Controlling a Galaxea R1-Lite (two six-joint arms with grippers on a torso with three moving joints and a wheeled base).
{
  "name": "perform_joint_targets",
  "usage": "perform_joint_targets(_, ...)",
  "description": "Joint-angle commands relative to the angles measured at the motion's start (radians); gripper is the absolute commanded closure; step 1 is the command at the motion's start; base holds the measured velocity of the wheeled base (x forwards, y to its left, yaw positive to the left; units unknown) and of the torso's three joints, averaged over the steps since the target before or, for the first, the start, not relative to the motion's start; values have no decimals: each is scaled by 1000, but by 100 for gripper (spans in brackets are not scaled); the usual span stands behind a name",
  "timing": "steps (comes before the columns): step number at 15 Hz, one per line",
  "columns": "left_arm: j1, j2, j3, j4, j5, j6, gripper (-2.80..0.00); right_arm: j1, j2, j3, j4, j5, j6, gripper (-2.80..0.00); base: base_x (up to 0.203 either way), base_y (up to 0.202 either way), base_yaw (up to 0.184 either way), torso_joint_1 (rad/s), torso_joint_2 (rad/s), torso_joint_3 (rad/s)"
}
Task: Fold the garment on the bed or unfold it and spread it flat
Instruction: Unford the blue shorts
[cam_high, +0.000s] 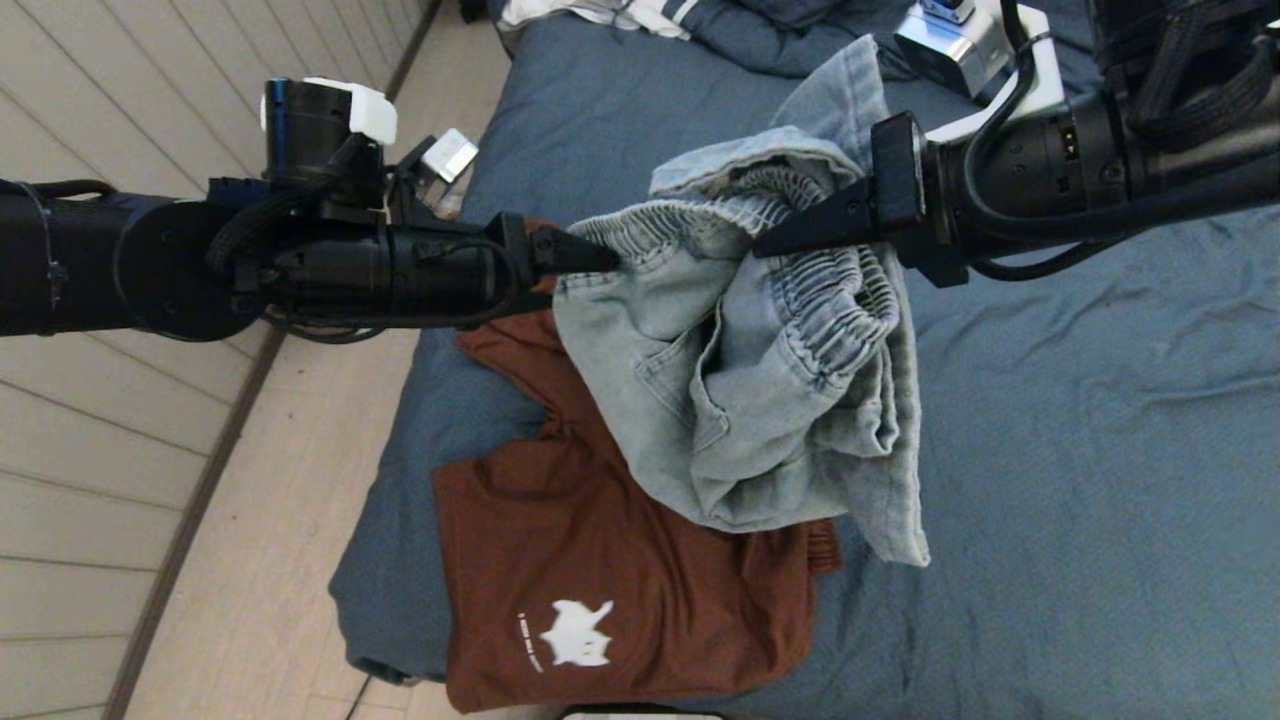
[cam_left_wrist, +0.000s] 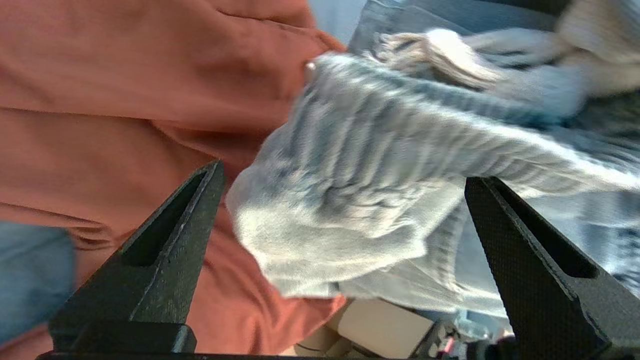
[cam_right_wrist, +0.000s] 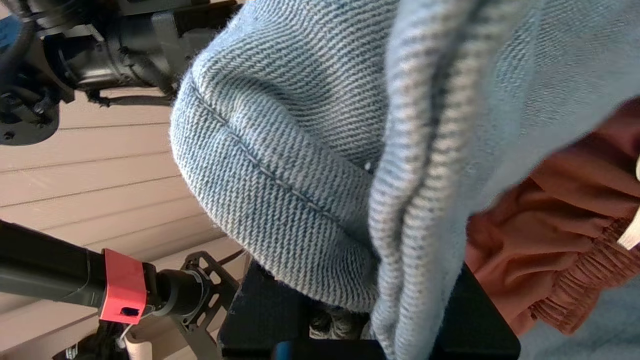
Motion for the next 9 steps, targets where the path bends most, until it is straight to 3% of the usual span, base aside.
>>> perform_joint_targets(1,-22,-24,9,-1,-3,-3,-280,8,12,-3,2,4,2,0,0,0,0,0,0,0)
perform_joint_targets(7,-39,-50,26,7,-3,-7,-280,19,27,-12,3,22,2,0,0,0,0,0,0,0)
perform_joint_targets(8,-42,-57,33,7,-3,-8,0,19,27,-10,3,22,2,0,0,0,0,0,0,0)
perform_joint_targets(9,-44,-60,33,5,-3,-7,0,18,28,-10,3,22,2,0,0,0,0,0,0,0)
